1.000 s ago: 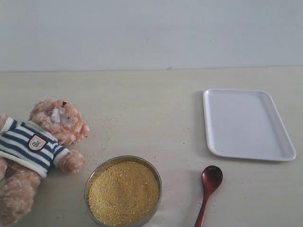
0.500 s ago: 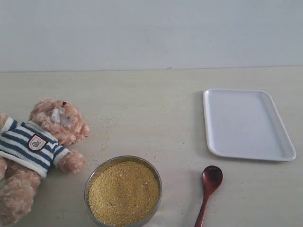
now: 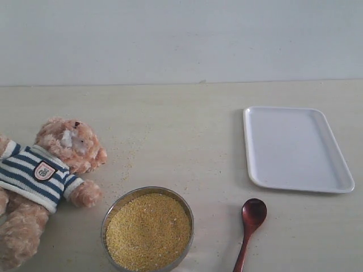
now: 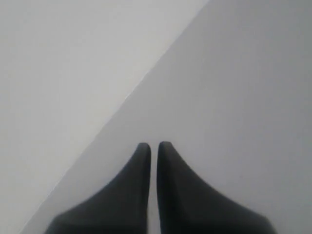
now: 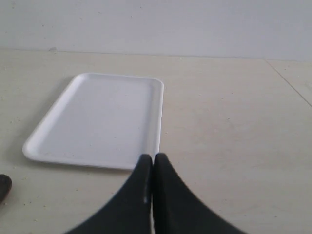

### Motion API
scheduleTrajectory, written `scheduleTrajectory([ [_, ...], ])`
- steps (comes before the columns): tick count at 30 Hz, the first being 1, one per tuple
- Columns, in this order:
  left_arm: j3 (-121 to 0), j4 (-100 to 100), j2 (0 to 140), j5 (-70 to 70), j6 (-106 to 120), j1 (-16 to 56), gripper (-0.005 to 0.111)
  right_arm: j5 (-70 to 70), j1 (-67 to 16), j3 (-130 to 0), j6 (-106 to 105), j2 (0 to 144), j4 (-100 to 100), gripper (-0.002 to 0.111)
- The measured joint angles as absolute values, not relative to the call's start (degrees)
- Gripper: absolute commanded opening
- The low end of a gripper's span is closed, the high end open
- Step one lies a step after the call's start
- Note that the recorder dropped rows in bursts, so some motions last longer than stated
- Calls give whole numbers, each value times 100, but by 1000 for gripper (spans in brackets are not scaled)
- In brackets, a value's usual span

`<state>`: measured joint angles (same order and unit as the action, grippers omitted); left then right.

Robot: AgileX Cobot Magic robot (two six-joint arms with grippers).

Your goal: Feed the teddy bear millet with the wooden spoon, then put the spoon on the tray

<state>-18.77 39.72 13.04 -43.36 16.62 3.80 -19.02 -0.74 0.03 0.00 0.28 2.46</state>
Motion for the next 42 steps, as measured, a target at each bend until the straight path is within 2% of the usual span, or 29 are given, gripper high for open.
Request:
scheduleTrajectory([
  [3, -3240, 3576, 2533, -2534, 2472, 380, 5, -1902, -74, 3, 0, 28, 246, 0],
  [8, -5646, 3451, 4801, 2181, 3181, 380, 5, -1902, -74, 3, 0, 28, 246, 0],
  [11, -6498, 3263, 5990, 4332, 3238, 380, 5, -1902, -74, 3, 0, 28, 246, 0],
  [16, -6968, 1847, 7109, 6415, 2573, 392, 5, -1902, -74, 3, 0, 28, 246, 0],
  [23, -6992, -1001, 7601, 6970, 1197, 392, 5, -1902, -74, 3, 0, 28, 246, 0],
  [26, -6992, -1069, 7601, 6970, 1146, 392, 17, -1902, -74, 3, 0, 28, 246, 0],
  [29, -6836, -1029, 7641, 6938, 1159, 371, 46, -1902, -74, 3, 0, 28, 246, 0],
  [32, -6476, -1031, 7780, 6680, 1159, 287, 94, -1902, -74, 3, 0, 28, 246, 0],
  [33, -6324, -1070, 7849, 6562, 1159, 264, 106, -1902, -74, 3, 0, 28, 246, 0],
  [34, -6181, -1117, 7912, 6445, 1159, 264, 110, -1902, -74, 3, 0, 28, 246, 0],
  [42, -5697, -917, 8173, 5677, 1103, 240, 109, -1902, -74, 3, 0, 28, 246, 0],
])
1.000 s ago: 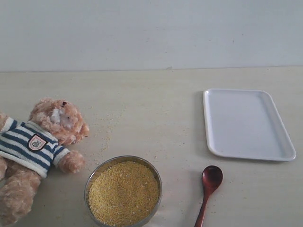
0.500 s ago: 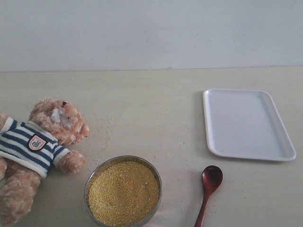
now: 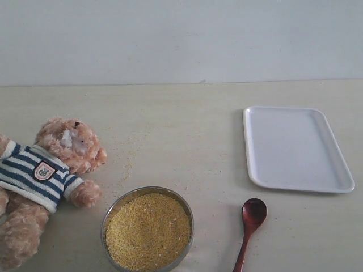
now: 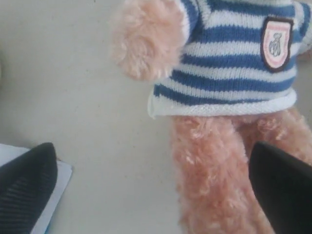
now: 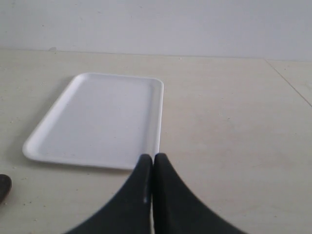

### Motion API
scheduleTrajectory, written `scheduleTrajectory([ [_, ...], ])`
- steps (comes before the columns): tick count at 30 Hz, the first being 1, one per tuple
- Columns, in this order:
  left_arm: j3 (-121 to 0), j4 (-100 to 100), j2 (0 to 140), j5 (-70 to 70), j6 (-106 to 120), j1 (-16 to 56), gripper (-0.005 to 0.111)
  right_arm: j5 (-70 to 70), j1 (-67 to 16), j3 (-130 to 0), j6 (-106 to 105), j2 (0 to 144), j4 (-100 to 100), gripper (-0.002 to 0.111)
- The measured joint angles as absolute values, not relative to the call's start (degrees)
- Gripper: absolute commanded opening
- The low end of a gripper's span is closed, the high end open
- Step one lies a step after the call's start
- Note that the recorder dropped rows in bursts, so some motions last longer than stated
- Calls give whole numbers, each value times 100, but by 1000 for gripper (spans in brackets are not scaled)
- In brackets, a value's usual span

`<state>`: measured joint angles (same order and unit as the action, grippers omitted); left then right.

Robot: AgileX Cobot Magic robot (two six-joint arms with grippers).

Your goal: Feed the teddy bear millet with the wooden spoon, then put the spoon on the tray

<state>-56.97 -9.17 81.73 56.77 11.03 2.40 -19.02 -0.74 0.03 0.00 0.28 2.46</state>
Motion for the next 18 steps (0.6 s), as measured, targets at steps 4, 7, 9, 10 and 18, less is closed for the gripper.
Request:
scheduleTrajectory([
  [4, -5697, -880, 8367, 5386, 1103, 240, 109, -1902, -74, 3, 0, 28, 246, 0],
  [7, -5697, -854, 8570, 5124, 1103, 240, 109, -1902, -74, 3, 0, 28, 246, 0],
  [9, -5689, -740, 8743, 4941, 1103, 240, 109, -1902, -74, 3, 0, 28, 246, 0],
  [10, -5689, -678, 8819, 4878, 1103, 240, 109, -1902, -74, 3, 0, 28, 246, 0],
  [18, -5689, -229, 9683, 4327, 1113, 240, 109, -1902, -74, 3, 0, 28, 246, 0],
])
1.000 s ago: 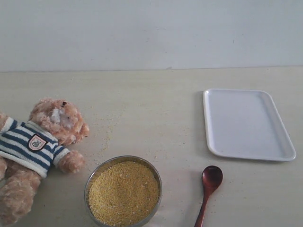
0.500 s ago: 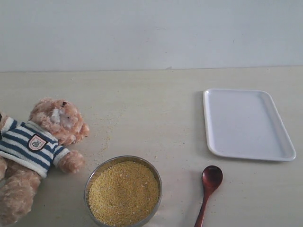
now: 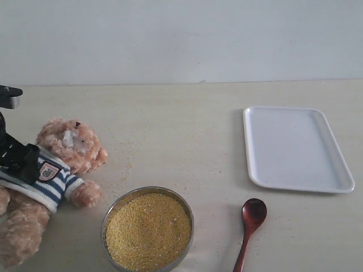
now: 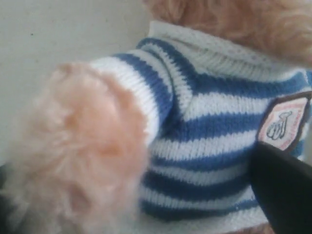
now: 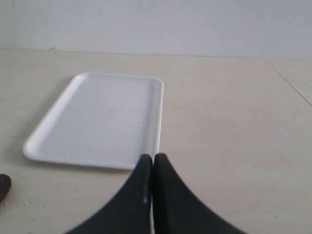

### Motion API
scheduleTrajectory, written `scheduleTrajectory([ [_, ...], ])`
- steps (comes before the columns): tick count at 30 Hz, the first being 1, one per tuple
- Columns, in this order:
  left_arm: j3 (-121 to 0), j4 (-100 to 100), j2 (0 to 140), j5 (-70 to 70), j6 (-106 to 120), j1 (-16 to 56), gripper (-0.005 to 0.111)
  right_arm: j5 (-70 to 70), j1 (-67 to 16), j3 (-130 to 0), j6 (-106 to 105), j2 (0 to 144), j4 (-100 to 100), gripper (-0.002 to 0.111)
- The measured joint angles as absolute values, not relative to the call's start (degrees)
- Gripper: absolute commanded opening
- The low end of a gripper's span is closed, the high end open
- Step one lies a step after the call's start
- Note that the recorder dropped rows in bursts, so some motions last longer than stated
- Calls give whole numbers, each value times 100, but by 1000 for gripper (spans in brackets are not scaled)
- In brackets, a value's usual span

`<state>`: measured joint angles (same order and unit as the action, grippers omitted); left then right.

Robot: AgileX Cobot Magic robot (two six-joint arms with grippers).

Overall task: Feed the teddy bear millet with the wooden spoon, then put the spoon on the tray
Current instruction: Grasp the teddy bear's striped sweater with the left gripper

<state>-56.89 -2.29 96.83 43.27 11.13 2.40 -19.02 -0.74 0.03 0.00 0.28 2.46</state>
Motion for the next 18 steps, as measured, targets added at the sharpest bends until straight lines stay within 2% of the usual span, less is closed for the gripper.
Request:
scheduleTrajectory([
  [6, -5689, 226, 10196, 3887, 1149, 240, 108, -1902, -74, 3, 0, 28, 246, 0],
  [8, -5699, 404, 10363, 3777, 1210, 240, 104, -1902, -74, 3, 0, 28, 246, 0],
  [10, -5699, 566, 10493, 3706, 1300, 240, 87, -1902, -74, 3, 0, 28, 246, 0],
  [12, -5699, 716, 10616, 3680, 1376, 240, 60, -1902, -74, 3, 0, 28, 246, 0],
  [14, -5710, 819, 10673, 3680, 1415, 240, 20, -1902, -74, 3, 0, 28, 246, 0],
  [15, -5720, 849, 10699, 3691, 1441, 240, 4, -1902, -74, 3, 0, 28, 246, 0],
  [16, -5720, 851, 10698, 3701, 1458, 240, 7, -1902, -74, 3, 0, 28, 246, 0],
  [18, -5720, 851, 10698, 3711, 1508, 250, 5, -1902, -74, 3, 0, 28, 246, 0],
])
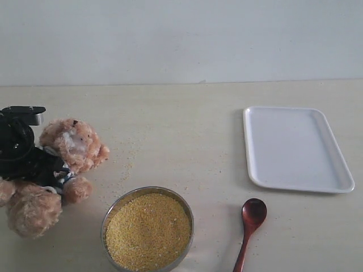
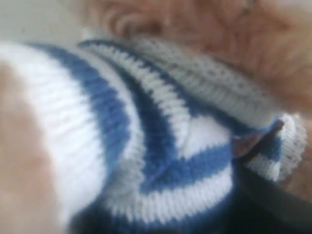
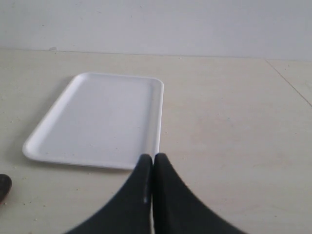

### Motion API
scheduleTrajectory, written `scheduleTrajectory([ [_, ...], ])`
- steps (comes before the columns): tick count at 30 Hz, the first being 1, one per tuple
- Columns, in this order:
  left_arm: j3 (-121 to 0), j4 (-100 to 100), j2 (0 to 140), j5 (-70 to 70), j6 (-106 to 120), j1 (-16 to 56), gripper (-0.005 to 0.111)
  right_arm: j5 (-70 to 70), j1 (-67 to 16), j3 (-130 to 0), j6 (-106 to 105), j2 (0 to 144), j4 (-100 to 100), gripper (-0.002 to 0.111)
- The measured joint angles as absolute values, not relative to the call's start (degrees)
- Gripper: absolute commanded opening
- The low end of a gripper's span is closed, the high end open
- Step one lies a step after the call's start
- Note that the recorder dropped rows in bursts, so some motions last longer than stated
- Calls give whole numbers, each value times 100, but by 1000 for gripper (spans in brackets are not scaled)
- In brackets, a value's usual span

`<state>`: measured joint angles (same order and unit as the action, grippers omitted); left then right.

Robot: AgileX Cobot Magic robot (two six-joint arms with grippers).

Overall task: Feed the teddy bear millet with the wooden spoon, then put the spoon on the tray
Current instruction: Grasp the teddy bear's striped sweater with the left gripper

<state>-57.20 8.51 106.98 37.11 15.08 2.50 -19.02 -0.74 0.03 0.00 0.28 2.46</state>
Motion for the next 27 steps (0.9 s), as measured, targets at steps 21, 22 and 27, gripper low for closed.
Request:
scheduleTrajectory([
  [21, -4761, 3529, 7530, 3363, 2229, 240, 5, -1902, -74, 3, 0, 28, 246, 0],
  [22, -4607, 3767, 7356, 3363, 2423, 240, 5, -1902, -74, 3, 0, 28, 246, 0],
  [27, -3993, 4226, 6556, 3170, 2785, 240, 5, -1902, -74, 3, 0, 28, 246, 0],
])
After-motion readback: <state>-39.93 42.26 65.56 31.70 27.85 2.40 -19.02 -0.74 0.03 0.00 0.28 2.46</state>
